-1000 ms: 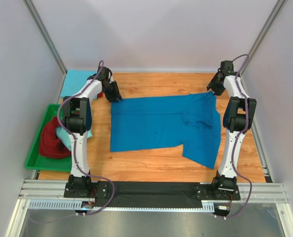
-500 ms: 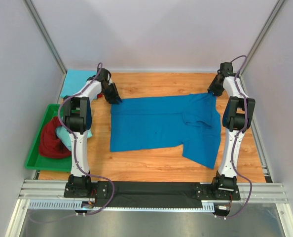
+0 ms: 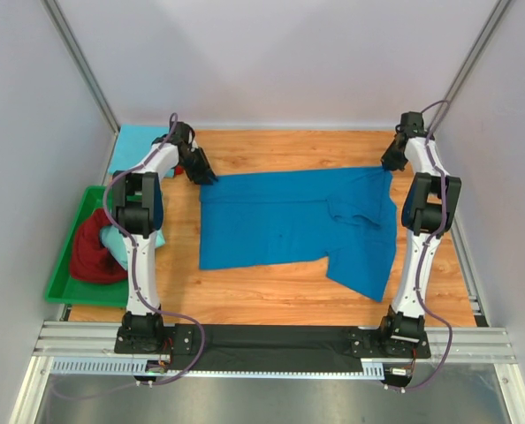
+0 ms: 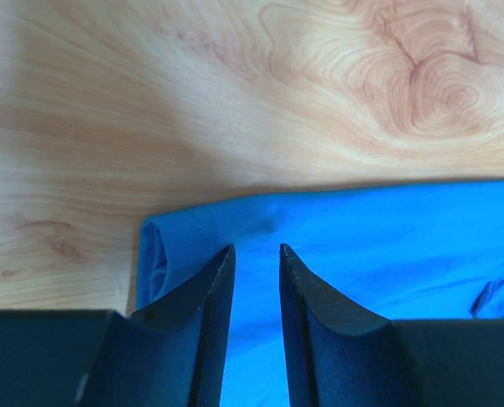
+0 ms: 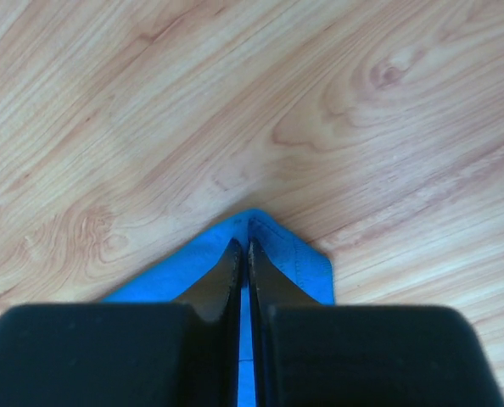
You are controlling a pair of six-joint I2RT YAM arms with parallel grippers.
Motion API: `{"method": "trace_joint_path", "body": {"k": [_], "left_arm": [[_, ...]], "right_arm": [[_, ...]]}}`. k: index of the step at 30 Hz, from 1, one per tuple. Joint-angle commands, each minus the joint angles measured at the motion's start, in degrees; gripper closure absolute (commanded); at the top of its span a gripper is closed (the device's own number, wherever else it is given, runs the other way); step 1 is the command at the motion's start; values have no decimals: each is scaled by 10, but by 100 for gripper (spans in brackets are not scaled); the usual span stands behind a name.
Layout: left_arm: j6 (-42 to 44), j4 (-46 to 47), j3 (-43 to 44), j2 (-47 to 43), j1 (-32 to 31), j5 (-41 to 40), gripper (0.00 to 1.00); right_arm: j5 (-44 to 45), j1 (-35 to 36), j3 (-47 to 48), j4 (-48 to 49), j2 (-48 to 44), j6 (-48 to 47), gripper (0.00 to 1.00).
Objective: Fold and stack the t-shirts
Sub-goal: Fold the tshirt
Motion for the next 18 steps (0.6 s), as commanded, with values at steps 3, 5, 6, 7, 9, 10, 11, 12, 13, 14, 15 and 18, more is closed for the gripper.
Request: {"method": "trace_joint_path", "body": {"k": [3,5,6,7,9,10,11,12,13,14,15,18], "left_arm": [[-7,-10,30,44,11,-15,64],[-5,-10,45,50,11,-12,64],[-3,-11,52,58,11,-11,64],[-1,-11,60,63,11,-12,64],[9,-7,91,79,11,-5,64],[14,-11,107,86,11,-3,63],[19,-15,146,93,11,-3,61],[25,-32,168,106,11,-3,60],[28,-40,189,110,11,-3,59],[28,-44,214,110,11,-4,54],[29,-48,221,104,10,-4,52],[36,-59,214,62,8,-18,41]], "right_arm": [[-10,-18,29,26,9,17,100],[-15,-17,33,31,14,25,100],[-15,-17,38,32,20,31,100],[-35,-18,42,40,24,42,100],[-51,-17,50,46,37,53,100],[-56,-17,65,51,41,59,100],[-59,-17,76,51,46,67,100],[-66,-17,89,48,53,71,100],[-68,-17,116,43,60,73,100],[-69,-16,125,41,62,77,99],[-74,-16,134,41,63,78,97],[-64,-15,161,16,56,78,83]]}}
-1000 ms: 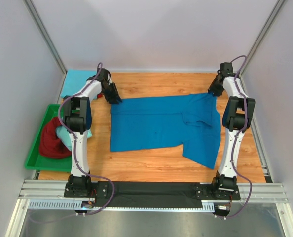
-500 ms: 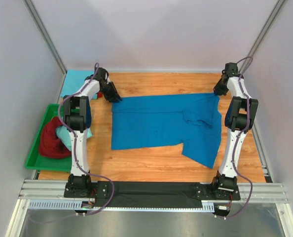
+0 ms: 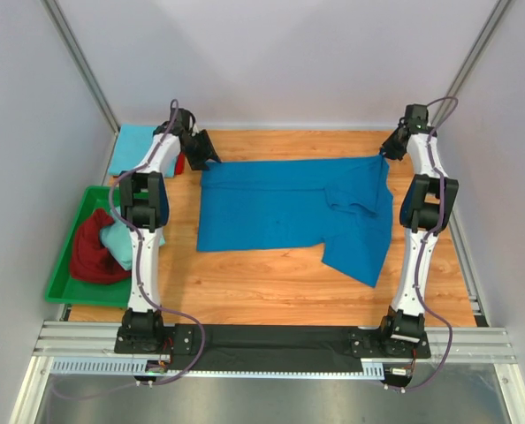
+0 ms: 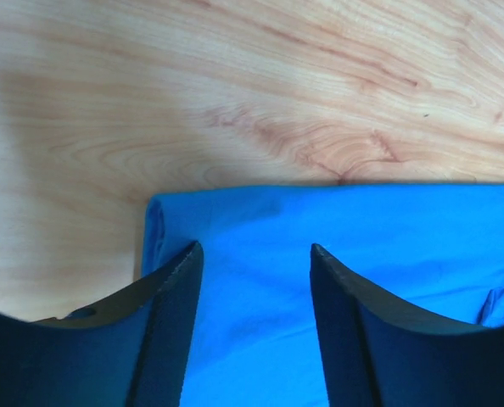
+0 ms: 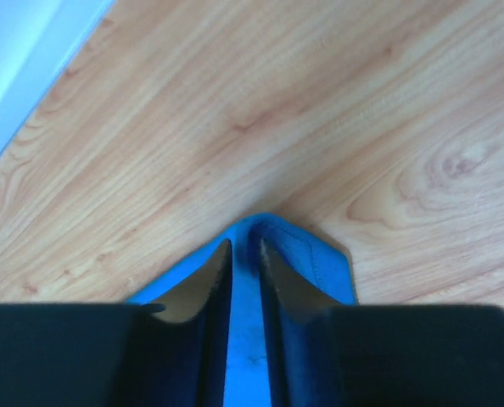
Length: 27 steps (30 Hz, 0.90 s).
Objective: Fold and stack the t-shirts
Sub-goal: Fold the tshirt
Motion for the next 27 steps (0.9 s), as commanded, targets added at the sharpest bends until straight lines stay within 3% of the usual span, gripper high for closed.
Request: {"method": "trace_joint_path", "body": {"k": [1,6,10,13,16,17,20,23,27], "left_arm": [[29,-36,15,-55,3,-27,38],[65,-72,-25,-155,-8,-63,31],[95,-85,-88,-233,-25,-96,29],[106,-88,-176,-300,-34,-114,34],[83,-82,-299,-381,-36,-103,45],[76,-73,-377,-431,-37,-93,51],[36,-34,-528,-526,-49,-75,57],[-10,-1,-654,-586,-70,-81,58],[-72,21,-746,-645,-74,-113,54]], "right_arm": [[3,-2,53,-18,-12,11,77],[40,-2,27,-85,-78,-7,53],[56,0,-71,-109,-167,-11,48],[59,6,-174,-125,-246,-9,46],[48,7,-283,-134,-331,-6,44],[49,8,-308,-137,-354,-4,44],[12,8,-427,-149,-439,10,43],[-24,14,-561,-150,-524,36,44],[-32,65,-701,-142,-629,69,44]]}}
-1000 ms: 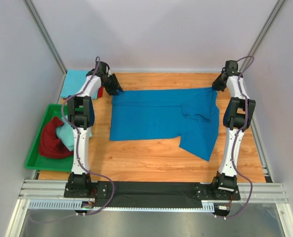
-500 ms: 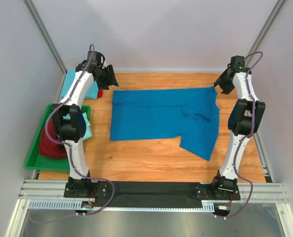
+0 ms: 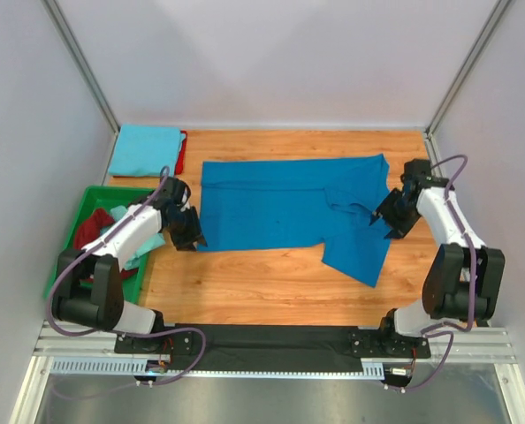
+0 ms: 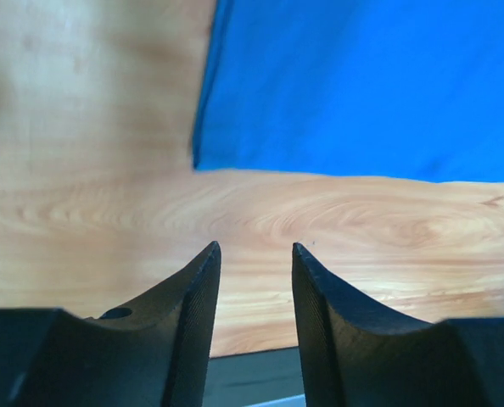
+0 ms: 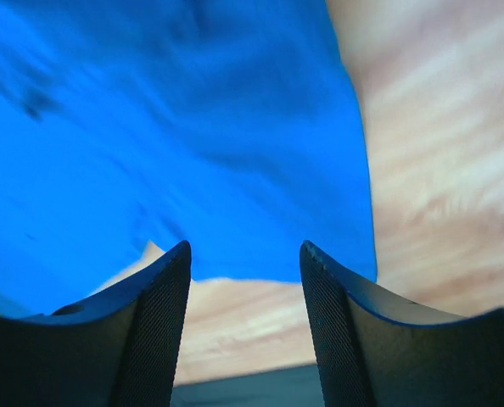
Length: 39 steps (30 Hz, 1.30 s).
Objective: Fold and stack the t-shirts
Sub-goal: Fold the tshirt
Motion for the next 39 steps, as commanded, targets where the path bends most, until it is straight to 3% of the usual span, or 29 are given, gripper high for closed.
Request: {"method": "trace_joint_path", "body": {"k": [1,5,11,23,29,32,35,39], "left_arm": [[-79,41,-43,-38,-2,-33,53],[-99,45,-48,-16,-1,-61,48],[-97,70,-31,47,9,-49,46],[-104,96,-46,105,17,-67,53],[-101,103,-57,104,20,-61,74],[-95,100,-56,90,28,-63,97],[-75,95,-42,79,33,-70,100],[-64,88,-15,82,33,-54,100]], "right_arm": [[-25,44,-86,-2,-74,42,44],[-10,79,-150,3,-132,66,44],[-21,79,-170,4,-139,65,40],[-32,45,-179,-2,-135,71,37],[-14,17,-199,-18,-123,112,36],[-6,3,-213,-19,-132,143,41],[7,2,-217,-23,-133,154,52],[33,2,-211,-39,-92,144,55]]}}
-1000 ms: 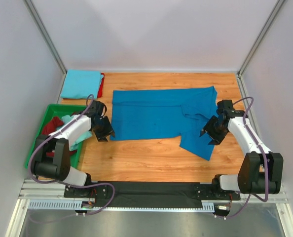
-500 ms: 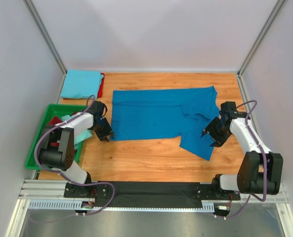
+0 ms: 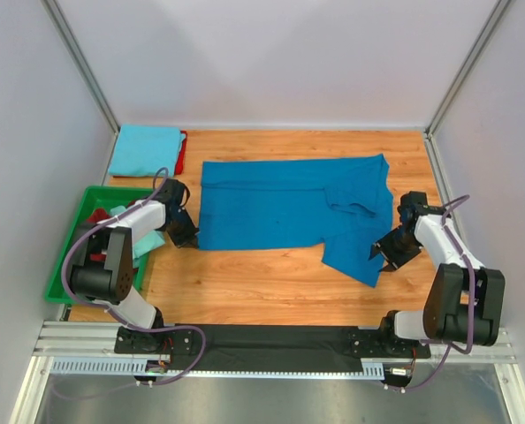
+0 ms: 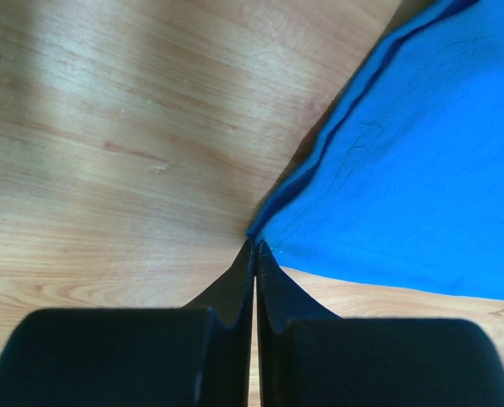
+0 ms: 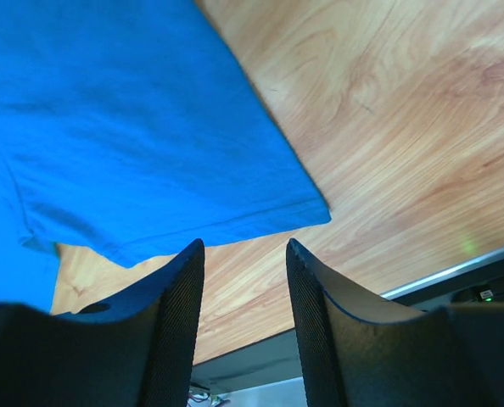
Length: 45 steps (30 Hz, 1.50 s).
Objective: Fold and stack the t-shirts
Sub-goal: Fold the tshirt
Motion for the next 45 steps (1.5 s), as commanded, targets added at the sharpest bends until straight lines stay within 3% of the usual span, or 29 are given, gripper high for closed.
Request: {"method": "trace_joint_path", "body": {"k": [1,16,22,26,41,45], "left_arm": [[19,7,27,-9,4,3,100],[30,13,3,-41,4,43,100],[31,-2,5,-67,4,37,100],[24,-5,-5,-87,4,30,100],[-19,-33,-63,-165,4,1,100],[-2,-45,-37,-150,4,-2,100]], "right_arm": [[38,-2,11,-11,36,9,55],[42,-1,-38,67,138,34,56],[42,-1,-62,82,136,45,73],[66,-1,-78,74,110,35,99],[100,-1,-47,-20,4,-33,100],[95,-1,25,-26,-12,-74,100]]}}
